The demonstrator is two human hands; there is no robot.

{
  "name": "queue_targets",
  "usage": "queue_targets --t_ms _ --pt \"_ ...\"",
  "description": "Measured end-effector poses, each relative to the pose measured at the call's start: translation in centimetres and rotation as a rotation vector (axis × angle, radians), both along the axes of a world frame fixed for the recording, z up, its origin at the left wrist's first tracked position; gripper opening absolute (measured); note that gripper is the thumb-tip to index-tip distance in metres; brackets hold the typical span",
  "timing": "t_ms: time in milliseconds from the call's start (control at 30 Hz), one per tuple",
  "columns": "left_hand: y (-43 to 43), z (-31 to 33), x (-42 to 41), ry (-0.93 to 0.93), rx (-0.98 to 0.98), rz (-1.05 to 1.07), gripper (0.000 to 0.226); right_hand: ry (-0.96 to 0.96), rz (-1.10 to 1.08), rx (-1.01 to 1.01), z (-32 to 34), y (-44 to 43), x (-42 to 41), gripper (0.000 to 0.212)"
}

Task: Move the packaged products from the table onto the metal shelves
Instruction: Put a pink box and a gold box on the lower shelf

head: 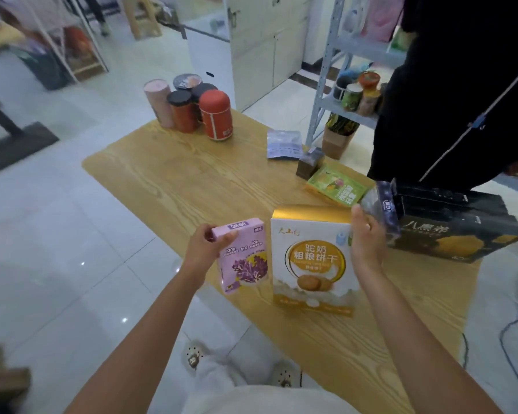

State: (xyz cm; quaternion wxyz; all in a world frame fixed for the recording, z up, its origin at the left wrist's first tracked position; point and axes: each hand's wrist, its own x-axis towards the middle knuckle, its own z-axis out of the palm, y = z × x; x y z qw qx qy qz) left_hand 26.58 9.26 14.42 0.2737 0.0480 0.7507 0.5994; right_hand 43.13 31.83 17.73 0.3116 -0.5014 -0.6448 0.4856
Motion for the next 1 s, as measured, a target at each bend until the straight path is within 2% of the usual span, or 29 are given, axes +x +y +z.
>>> queue_targets --t_ms 200,367,500,567,700,767,833,933,1000 --pt "-10.1 2.3 -6.1 0.031 0.076 0.225 0.029 0.047 0.209 -0.043 1.9 -6.2 -12.2 0.050" --pt "-20.4 4.2 -10.7 0.075 0.107 0.414 0.043 0.009 0.432 -0.036 3.1 -14.6 -23.3 0.050" --pt "-28.7 5.1 -13.1 0.119 0.115 0.570 0.047 0.050 0.598 -0.059 4.2 -22.2 -30.4 0.050" --pt "-32.7 5.5 -13.3 0.145 0.108 0.666 0.052 0.074 0.689 -0.065 4.6 -25.9 -33.3 0.050" --pt "-40.3 5.9 -12.7 0.173 0.106 0.870 0.032 0.076 0.833 -0.109 5.3 -33.3 -38.3 0.049" --pt "-43.4 6.1 -12.0 0.196 0.101 0.962 0.036 0.086 0.931 -0.105 5.8 -37.2 -40.3 0.048" --pt "-46.1 6.3 -11.3 0.207 0.102 1.064 0.037 0.082 1.020 -0.099 6.1 -41.1 -42.0 0.050" --pt "-49.1 6.4 -10.2 0.204 0.138 1.230 0.025 0.044 1.158 -0.098 6.2 -46.6 -44.2 0.052" --pt "-50.8 6.2 -9.5 0.199 0.123 1.318 0.025 0.018 1.252 -0.104 6.3 -50.0 -45.5 0.054"
